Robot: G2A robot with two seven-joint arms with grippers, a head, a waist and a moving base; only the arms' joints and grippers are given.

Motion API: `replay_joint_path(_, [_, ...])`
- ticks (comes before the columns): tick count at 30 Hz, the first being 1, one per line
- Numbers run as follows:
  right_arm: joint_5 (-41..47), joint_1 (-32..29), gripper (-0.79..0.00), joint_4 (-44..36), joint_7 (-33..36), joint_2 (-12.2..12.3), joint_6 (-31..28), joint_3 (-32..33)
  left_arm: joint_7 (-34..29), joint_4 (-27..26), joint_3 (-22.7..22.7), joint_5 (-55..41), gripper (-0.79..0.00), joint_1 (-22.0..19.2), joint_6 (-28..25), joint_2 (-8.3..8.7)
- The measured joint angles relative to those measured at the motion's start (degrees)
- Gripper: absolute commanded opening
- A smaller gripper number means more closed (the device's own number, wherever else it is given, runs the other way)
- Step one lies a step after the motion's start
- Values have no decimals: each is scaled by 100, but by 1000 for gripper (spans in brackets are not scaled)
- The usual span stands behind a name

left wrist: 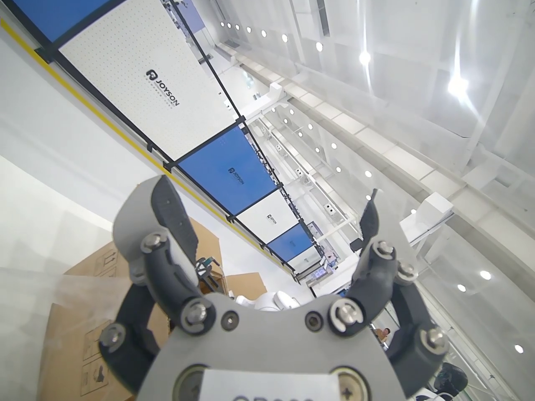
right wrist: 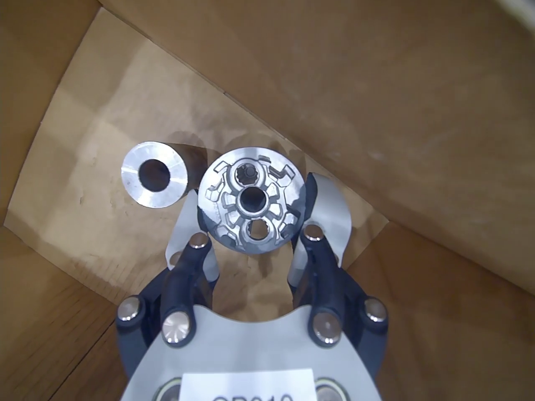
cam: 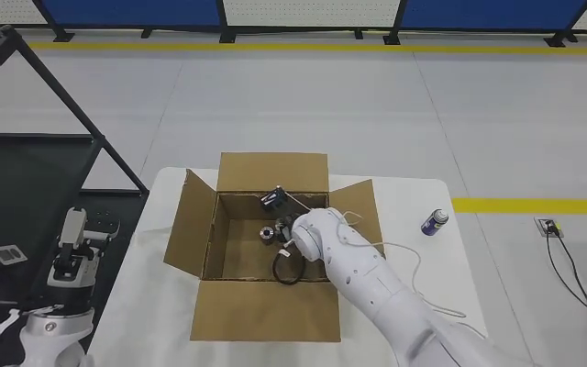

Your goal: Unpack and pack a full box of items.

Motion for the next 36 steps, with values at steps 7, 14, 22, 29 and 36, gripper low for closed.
replay_joint_path(7, [-359,-335,-785,-771,-21,315,-244,303,-19,19,65,39,0,-57,21,-1])
replay_joint_path(14, [-1073,-1299,-785,-2706,339,876,-185,1012,-49,30,148,96,0,-129,51,-2])
replay_joint_path(22, [-1671,-2712,-785,-5113,687,1338,-245,1993,-74,46,212,147,0,-195,98,0])
replay_joint_path(29, [-1668,-3559,-785,-6441,177,1509,-241,2718,-114,165,235,161,0,-310,173,6])
replay_joint_path(36, [-1766,-5032,-785,-8170,-762,1684,366,3878,-233,204,396,224,0,-497,245,15])
